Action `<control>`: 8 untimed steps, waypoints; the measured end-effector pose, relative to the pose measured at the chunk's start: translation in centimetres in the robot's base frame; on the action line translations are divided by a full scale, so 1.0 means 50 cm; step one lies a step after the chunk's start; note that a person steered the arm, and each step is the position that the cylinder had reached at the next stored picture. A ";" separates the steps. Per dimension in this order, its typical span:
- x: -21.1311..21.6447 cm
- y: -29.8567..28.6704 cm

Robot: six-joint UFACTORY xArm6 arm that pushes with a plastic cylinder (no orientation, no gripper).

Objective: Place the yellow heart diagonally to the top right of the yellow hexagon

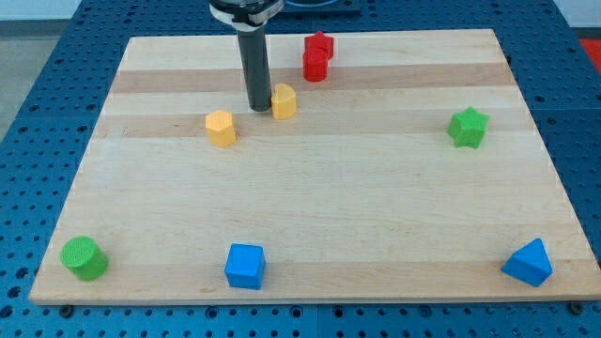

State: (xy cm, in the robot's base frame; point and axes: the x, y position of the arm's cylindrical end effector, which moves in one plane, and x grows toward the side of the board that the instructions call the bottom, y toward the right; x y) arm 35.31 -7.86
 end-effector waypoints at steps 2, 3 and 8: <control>0.076 -0.017; 0.084 -0.014; -0.031 0.200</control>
